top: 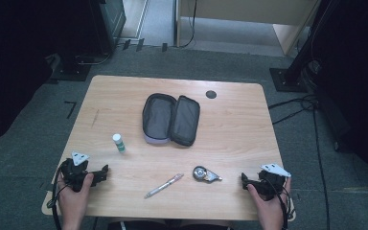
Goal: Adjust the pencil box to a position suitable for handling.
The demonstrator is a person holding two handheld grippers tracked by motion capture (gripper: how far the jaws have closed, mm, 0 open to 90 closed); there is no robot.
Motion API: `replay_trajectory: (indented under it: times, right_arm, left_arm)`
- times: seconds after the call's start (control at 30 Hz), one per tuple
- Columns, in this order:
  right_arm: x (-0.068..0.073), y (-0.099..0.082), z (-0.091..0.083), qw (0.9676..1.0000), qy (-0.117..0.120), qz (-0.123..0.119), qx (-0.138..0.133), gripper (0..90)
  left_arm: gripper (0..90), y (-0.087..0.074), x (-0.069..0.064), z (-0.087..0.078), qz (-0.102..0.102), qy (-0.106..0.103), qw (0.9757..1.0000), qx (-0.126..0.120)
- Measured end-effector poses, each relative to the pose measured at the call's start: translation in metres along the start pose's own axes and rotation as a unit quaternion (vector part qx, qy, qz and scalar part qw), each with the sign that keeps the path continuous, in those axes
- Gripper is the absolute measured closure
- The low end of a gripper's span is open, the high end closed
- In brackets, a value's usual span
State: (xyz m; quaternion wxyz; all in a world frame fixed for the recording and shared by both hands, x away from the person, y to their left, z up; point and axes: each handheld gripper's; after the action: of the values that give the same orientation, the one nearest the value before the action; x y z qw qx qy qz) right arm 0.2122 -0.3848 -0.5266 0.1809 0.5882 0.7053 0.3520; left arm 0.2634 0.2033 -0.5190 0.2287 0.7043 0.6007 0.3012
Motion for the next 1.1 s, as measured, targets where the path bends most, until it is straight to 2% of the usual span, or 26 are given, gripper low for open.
replay_trajectory:
  times: [0.1,0.13,0.3,0.43,0.57,0.83,0.87,0.97,1.0,1.03,1.1]
  right_arm:
    - [0.002,0.000,-0.001,1.0000,0.002,0.000,-0.003,3.4]
    - [0.005,-0.002,-0.002,0.9999,0.006,-0.009,-0.013,10.8]
    - [0.013,-0.003,-0.005,0.9996,-0.015,-0.013,-0.021,14.7]
    - [0.019,0.001,-0.013,0.9994,-0.001,-0.007,-0.034,15.1]
    - [0.028,0.009,-0.020,0.9987,-0.001,-0.015,-0.048,17.6]
    - [0.047,0.032,-0.028,0.9973,0.012,-0.028,-0.066,21.8]
    - [0.052,0.039,-0.029,0.9967,0.023,-0.029,-0.072,23.1]
    - [0.059,0.045,-0.028,0.9960,0.033,-0.032,-0.077,24.8]
    - [0.067,0.052,-0.026,0.9953,0.043,-0.040,-0.077,25.8]
    - [0.067,0.052,-0.026,0.9953,0.043,-0.040,-0.077,25.8]
    - [0.075,0.058,-0.023,0.9945,0.046,-0.052,-0.078,27.5]
  left_arm:
    - [0.0,0.000,0.000,0.000,0.000,0.000,1.0000,0.000]
    - [0.0,0.000,0.000,0.000,0.000,0.000,1.0000,0.000]
    - [0.0,0.000,0.000,0.000,0.000,0.000,1.0000,0.000]
    - [0.0,0.000,0.000,0.000,0.000,0.000,1.0000,0.000]
    - [0.0,0.000,0.000,0.000,0.000,0.000,1.0000,0.000]
    - [0.0,0.000,0.000,0.000,0.001,0.000,1.0000,0.000]
    - [0.0,0.000,0.000,0.000,0.001,0.000,1.0000,0.000]
    - [0.0,0.000,0.000,0.000,0.002,0.000,1.0000,0.000]
    - [0.0,0.000,0.000,0.000,0.002,-0.001,1.0000,0.000]
    - [0.0,0.000,0.000,0.000,0.002,-0.001,1.0000,0.000]
    - [0.0,0.000,0.000,0.000,0.002,-0.001,1.0000,0.000]
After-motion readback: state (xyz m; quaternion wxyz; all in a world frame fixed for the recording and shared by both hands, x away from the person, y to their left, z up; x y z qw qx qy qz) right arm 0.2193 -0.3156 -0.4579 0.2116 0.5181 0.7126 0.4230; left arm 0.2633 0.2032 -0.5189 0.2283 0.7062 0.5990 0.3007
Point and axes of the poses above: each handheld gripper's, and its own axes: z roughly forward along the jaws, y roughly out of its top, x roughly to its left, and after that the axes turned 11 degrees about y, right-handed
